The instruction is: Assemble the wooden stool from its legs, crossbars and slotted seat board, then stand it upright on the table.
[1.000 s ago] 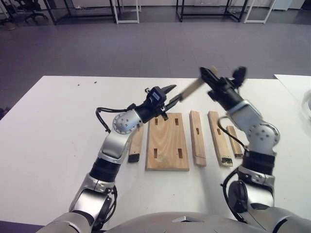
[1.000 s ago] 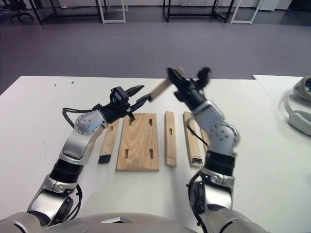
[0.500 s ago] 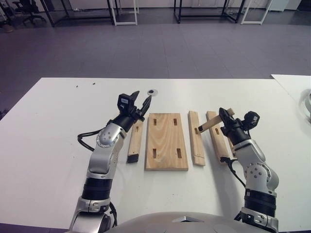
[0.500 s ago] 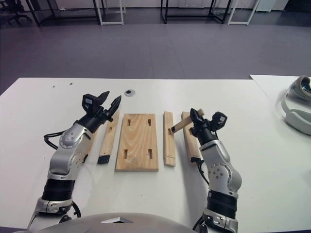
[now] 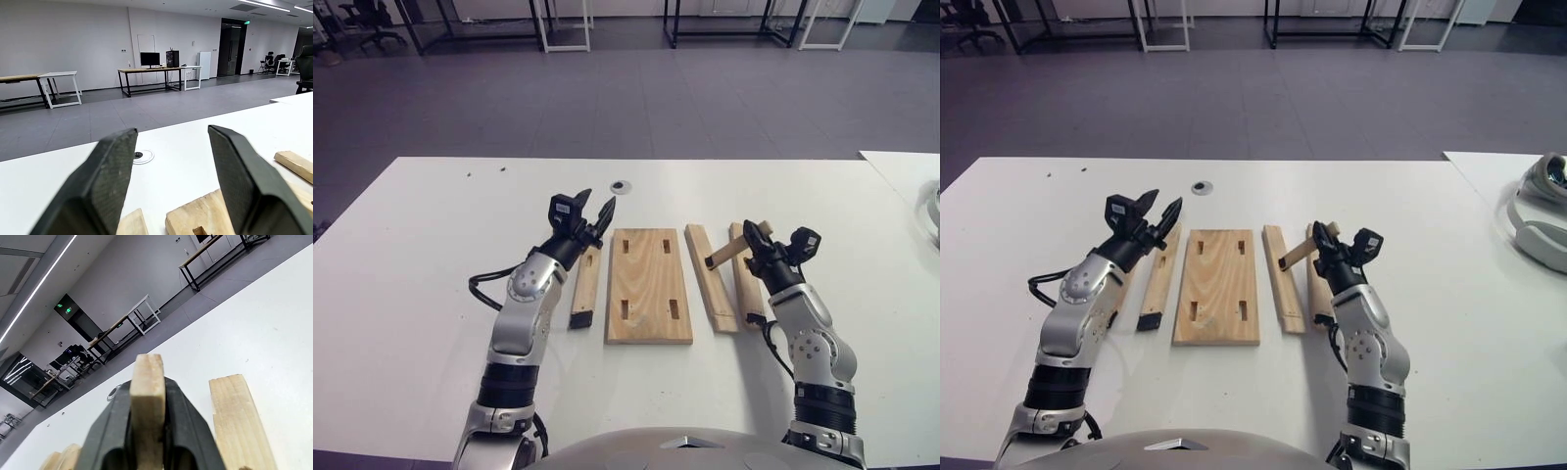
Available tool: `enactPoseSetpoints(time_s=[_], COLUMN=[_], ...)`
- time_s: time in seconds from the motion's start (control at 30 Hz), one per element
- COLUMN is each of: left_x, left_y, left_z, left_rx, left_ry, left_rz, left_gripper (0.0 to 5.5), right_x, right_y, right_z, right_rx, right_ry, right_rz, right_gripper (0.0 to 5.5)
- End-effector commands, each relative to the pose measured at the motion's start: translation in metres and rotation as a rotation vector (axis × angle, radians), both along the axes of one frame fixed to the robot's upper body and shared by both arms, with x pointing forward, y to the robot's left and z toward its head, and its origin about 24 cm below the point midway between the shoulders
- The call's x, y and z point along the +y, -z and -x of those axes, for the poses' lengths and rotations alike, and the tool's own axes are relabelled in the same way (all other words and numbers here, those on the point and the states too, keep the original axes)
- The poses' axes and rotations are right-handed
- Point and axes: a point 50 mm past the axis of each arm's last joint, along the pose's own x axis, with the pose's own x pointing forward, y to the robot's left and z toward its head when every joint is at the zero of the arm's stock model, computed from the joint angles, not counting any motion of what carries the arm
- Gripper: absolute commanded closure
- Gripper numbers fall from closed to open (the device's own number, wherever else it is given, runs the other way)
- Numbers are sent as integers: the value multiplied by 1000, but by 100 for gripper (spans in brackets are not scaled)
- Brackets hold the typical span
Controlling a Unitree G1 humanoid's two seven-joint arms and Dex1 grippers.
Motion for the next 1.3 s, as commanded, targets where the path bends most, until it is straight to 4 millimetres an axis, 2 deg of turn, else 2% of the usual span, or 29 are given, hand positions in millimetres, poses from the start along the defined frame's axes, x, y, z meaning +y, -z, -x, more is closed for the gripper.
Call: enactPoseSetpoints(time_s=[0.03, 0.23, 0.33, 0.4, 0.47, 0.57, 0.63, 0.83, 1.03, 1.17, 1.3], left_x=[3, 5, 4, 4, 3, 2, 1, 2, 0, -1, -3], left_y=[4, 5, 5, 5, 5, 4, 4, 5, 6, 6, 7], left_z=[1, 2, 1, 1, 1, 0, -1, 0, 0, 0, 1], left_rx=[24, 28, 30, 29, 29, 26, 22, 20, 23, 25, 27], left_ry=[-10, -21, -22, -22, -25, -31, -31, -40, -39, -34, -30], left_rz=[-1, -2, -4, -3, -1, 3, 7, 10, 16, 16, 17], left_gripper=[286, 286, 286, 286, 286, 286, 286, 286, 286, 286, 286], right_x=[-1, 6, 2, 1, 2, 9, 7, -4, 3, 6, -2], right_y=[22, 53, 70, 65, 46, 15, 5, 9, 10, 12, 23], right_z=[11, 28, 36, 33, 23, 8, 3, 8, 20, 23, 27], right_rx=[97, 201, 244, 204, 117, -5, -23, 226, 326, 382, 496], right_ry=[-44, -223, -259, -246, -223, -234, -233, -349, -488, -502, -460], right_rz=[254, 490, 569, 565, 528, 472, 464, 571, 628, 662, 748], right_gripper=[509, 509, 509, 509, 509, 434, 395, 291, 182, 177, 177])
